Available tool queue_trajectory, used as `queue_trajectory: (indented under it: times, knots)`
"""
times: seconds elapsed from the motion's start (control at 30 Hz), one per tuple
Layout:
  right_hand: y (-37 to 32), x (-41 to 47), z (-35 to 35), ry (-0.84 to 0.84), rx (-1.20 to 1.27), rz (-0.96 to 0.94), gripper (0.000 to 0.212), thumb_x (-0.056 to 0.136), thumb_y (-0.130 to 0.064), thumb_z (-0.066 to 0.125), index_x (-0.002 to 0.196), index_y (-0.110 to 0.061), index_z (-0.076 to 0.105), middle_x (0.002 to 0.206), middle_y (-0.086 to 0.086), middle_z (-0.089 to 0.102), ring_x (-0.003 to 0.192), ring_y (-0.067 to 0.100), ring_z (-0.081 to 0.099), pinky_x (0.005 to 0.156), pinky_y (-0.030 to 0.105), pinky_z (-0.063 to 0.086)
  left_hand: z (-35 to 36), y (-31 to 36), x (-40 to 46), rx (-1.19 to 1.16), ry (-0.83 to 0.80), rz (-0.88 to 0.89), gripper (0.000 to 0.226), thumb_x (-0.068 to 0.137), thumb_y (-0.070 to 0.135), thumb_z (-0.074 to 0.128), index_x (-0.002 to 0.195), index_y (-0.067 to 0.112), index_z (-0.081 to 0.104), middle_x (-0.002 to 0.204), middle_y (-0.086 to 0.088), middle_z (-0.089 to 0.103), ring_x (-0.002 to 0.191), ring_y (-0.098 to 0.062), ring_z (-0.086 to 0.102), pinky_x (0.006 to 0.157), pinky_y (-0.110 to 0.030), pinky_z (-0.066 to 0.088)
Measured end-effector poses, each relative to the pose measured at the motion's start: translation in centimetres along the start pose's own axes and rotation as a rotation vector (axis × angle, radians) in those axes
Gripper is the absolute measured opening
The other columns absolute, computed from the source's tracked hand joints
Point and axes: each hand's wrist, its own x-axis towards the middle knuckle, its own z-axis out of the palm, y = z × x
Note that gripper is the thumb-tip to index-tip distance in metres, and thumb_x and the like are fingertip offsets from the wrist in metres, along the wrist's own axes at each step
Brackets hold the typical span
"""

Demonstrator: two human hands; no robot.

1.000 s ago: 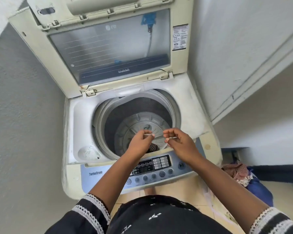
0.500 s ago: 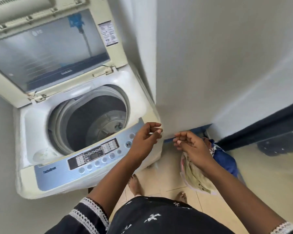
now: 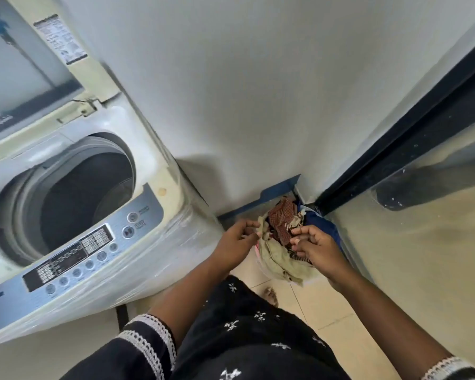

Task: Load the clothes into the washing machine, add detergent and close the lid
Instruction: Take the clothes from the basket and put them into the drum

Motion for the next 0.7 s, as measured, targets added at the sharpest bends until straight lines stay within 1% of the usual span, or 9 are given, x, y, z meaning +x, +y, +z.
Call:
queue_trajectory:
  times: [0.1, 0.17, 0.23, 0.33, 0.4, 0.47, 0.53, 0.6, 0.7]
  knots:
    - [1.2, 1.9, -1.1, 0.005, -0.035, 0.047, 0.02, 0.095, -0.002, 0.056, 0.108, -0.014, 0.066, 0.107, 0.015, 0.07, 0.091, 0.019, 0.067, 0.077, 0.026, 0.054, 1.5, -0.6, 2.0, 0.092, -0.049, -0.027, 0.018, 0.097, 0.022, 0.059, 0.115, 0.022, 0.06, 0.112, -0.013, 0.063, 0.095, -0.019, 0.061, 0.075, -0.022, 0.045]
    - [2.0, 3.6, -1.4, 0.001, -0.066, 0.071, 0.02, 0.094, -0.003, 0.057, 0.105, -0.017, 0.066, 0.106, 0.015, 0.07, 0.093, 0.022, 0.068, 0.081, 0.032, 0.055, 2.0, -1.1, 3.7, 0.165, -0.059, -0.036, 0.023, 0.097, 0.022, 0.059, 0.12, 0.017, 0.06, 0.114, -0.01, 0.063, 0.094, -0.014, 0.057, 0.069, -0.014, 0.043]
    - [2.8, 5.7, -1.6, 0.007, -0.096, 0.099, 0.02, 0.093, -0.004, 0.058, 0.102, -0.02, 0.066, 0.103, 0.012, 0.071, 0.096, 0.026, 0.069, 0.086, 0.041, 0.056, 2.6, -1.7, 5.9, 0.228, -0.083, -0.064, 0.028, 0.097, 0.024, 0.058, 0.124, 0.016, 0.059, 0.118, -0.009, 0.063, 0.098, -0.014, 0.057, 0.068, -0.011, 0.041]
    - [4.4, 9.0, -1.5, 0.033, -0.118, 0.145, 0.019, 0.093, -0.008, 0.058, 0.1, -0.024, 0.066, 0.097, 0.01, 0.072, 0.096, 0.03, 0.069, 0.09, 0.048, 0.054, 3.3, -3.0, 9.5, 0.291, -0.125, -0.1, 0.03, 0.098, 0.023, 0.057, 0.127, 0.016, 0.057, 0.121, -0.008, 0.062, 0.103, -0.018, 0.058, 0.07, -0.012, 0.041]
    - [5.8, 11.8, -1.5, 0.047, -0.122, 0.174, 0.017, 0.094, -0.01, 0.058, 0.1, -0.024, 0.064, 0.095, 0.01, 0.072, 0.096, 0.032, 0.068, 0.089, 0.05, 0.054, 3.9, -3.9, 12.2, 0.347, -0.156, -0.089, 0.03, 0.098, 0.02, 0.055, 0.127, 0.013, 0.057, 0.122, -0.007, 0.061, 0.102, -0.015, 0.056, 0.067, -0.01, 0.04]
    - [7.3, 14.5, -1.1, 0.052, -0.146, 0.213, 0.014, 0.094, -0.012, 0.058, 0.101, -0.023, 0.063, 0.094, 0.01, 0.071, 0.095, 0.032, 0.068, 0.088, 0.051, 0.053, 4.3, -4.8, 14.7, 0.402, -0.197, -0.089, 0.031, 0.098, 0.019, 0.054, 0.129, 0.013, 0.056, 0.122, -0.007, 0.061, 0.104, -0.017, 0.056, 0.074, -0.017, 0.042]
    - [9.4, 17.6, -0.6, 0.043, -0.18, 0.256, 0.012, 0.094, -0.014, 0.058, 0.103, -0.021, 0.063, 0.095, 0.011, 0.07, 0.094, 0.034, 0.067, 0.085, 0.051, 0.053, 4.9, -6.4, 17.4, 0.425, -0.225, -0.113, 0.032, 0.098, 0.019, 0.055, 0.129, 0.014, 0.056, 0.121, -0.009, 0.062, 0.109, -0.022, 0.058, 0.083, -0.025, 0.043]
    - [11.5, 20.6, 0.2, 0.033, -0.221, 0.268, 0.014, 0.093, -0.018, 0.059, 0.106, -0.021, 0.063, 0.101, 0.01, 0.069, 0.093, 0.032, 0.066, 0.082, 0.048, 0.052, 5.4, -8.2, 20.0, 0.429, -0.238, -0.138, 0.03, 0.097, 0.019, 0.057, 0.127, 0.014, 0.057, 0.12, -0.01, 0.062, 0.111, -0.024, 0.059, 0.083, -0.026, 0.043]
    - [14.4, 24.6, 1.8, -0.046, -0.32, 0.259, 0.035, 0.092, -0.011, 0.059, 0.126, -0.019, 0.061, 0.114, 0.004, 0.063, 0.099, 0.022, 0.06, 0.08, 0.03, 0.046, 5.9, -10.7, 23.2, 0.434, -0.248, -0.164, 0.029, 0.096, 0.019, 0.057, 0.125, 0.015, 0.058, 0.122, -0.008, 0.061, 0.112, -0.021, 0.058, 0.081, -0.025, 0.042]
